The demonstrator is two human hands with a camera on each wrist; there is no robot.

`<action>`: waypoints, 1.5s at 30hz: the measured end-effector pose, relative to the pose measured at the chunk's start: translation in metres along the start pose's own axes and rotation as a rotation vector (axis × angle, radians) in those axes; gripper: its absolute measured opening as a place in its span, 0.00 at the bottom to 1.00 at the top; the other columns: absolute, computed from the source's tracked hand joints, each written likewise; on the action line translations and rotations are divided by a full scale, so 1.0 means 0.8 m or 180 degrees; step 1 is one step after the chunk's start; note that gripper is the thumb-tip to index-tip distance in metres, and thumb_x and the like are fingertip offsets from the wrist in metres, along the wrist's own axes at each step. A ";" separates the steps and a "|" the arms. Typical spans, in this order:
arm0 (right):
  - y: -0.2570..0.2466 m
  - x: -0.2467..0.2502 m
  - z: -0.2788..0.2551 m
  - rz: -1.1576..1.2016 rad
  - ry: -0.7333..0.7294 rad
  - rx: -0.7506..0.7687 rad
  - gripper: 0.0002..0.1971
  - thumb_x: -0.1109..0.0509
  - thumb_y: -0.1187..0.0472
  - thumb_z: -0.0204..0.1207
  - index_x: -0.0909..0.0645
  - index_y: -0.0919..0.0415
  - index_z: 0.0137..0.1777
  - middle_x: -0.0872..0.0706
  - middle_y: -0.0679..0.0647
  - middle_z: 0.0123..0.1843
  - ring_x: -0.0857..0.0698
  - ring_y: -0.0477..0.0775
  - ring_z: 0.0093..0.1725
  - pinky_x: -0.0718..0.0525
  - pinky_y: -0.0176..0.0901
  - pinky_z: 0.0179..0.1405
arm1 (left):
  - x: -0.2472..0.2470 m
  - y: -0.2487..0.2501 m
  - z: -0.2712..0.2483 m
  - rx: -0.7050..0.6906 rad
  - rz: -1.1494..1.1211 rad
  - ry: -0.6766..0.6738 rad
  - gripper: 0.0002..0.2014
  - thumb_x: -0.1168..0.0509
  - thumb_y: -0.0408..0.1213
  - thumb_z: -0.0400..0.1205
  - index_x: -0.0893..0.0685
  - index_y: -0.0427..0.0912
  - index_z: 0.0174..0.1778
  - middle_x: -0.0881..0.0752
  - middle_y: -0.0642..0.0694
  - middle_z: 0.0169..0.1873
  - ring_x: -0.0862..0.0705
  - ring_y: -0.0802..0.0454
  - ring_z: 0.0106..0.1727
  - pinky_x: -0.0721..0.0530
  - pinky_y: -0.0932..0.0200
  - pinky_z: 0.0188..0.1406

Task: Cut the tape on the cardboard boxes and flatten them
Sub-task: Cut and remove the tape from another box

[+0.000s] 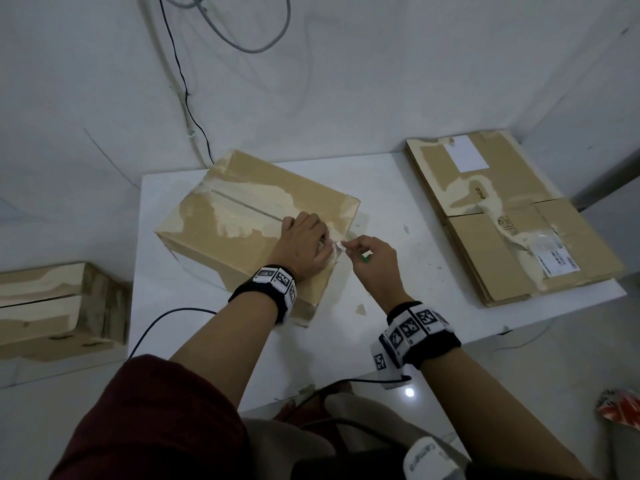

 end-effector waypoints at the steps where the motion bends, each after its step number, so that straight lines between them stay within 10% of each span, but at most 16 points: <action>1: -0.001 0.001 -0.001 0.0001 -0.0024 -0.0010 0.03 0.25 0.63 0.78 0.11 0.56 0.44 0.12 0.44 0.42 0.18 0.34 0.42 0.26 0.23 0.37 | 0.000 0.000 0.000 0.0005 0.0005 -0.0006 0.14 0.47 0.48 0.75 0.21 0.43 0.38 0.22 0.48 0.39 0.26 0.48 0.46 0.45 0.57 0.46; 16: -0.004 -0.002 -0.009 0.0642 0.0018 -0.0779 0.04 0.24 0.58 0.78 0.10 0.57 0.45 0.16 0.37 0.27 0.21 0.39 0.29 0.25 0.36 0.38 | -0.003 -0.001 0.002 0.0005 0.0052 0.0014 0.13 0.46 0.47 0.75 0.22 0.43 0.38 0.22 0.47 0.38 0.28 0.48 0.46 0.46 0.57 0.46; 26: -0.005 0.016 -0.010 0.0043 0.0125 -0.0260 0.02 0.25 0.60 0.78 0.11 0.56 0.47 0.15 0.41 0.39 0.19 0.38 0.37 0.26 0.27 0.34 | 0.001 -0.001 -0.001 0.0033 -0.0089 -0.0051 0.14 0.47 0.47 0.75 0.18 0.45 0.40 0.22 0.50 0.38 0.26 0.48 0.47 0.45 0.57 0.45; 32: -0.012 0.019 0.010 -0.0569 -0.0166 0.0085 0.11 0.29 0.62 0.78 0.16 0.41 0.43 0.13 0.43 0.49 0.18 0.42 0.49 0.16 0.45 0.43 | 0.005 0.001 -0.001 0.0100 -0.0283 -0.0097 0.17 0.52 0.45 0.73 0.18 0.45 0.40 0.20 0.50 0.41 0.26 0.50 0.49 0.44 0.56 0.47; 40: -0.036 0.008 0.032 -0.1069 -0.0882 0.0183 0.12 0.33 0.67 0.77 0.12 0.50 0.46 0.13 0.51 0.54 0.16 0.52 0.54 0.17 0.47 0.53 | 0.007 0.003 -0.002 0.0080 -0.0198 -0.0046 0.16 0.52 0.42 0.73 0.19 0.43 0.39 0.21 0.48 0.40 0.26 0.49 0.47 0.46 0.57 0.46; 45: -0.019 0.019 0.033 -0.0561 -0.0842 -0.0006 0.19 0.28 0.67 0.74 0.15 0.38 0.34 0.10 0.43 0.47 0.15 0.46 0.50 0.14 0.52 0.51 | 0.008 0.004 -0.002 0.0059 -0.0182 -0.0037 0.16 0.52 0.43 0.74 0.19 0.43 0.39 0.20 0.47 0.40 0.26 0.48 0.47 0.44 0.55 0.47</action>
Point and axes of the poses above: each hand's wrist, its own z-axis towards the middle knuckle, its own x-axis out of the back of the hand, y = z × x, the point moved 2 cm from there along z, towards the middle knuckle
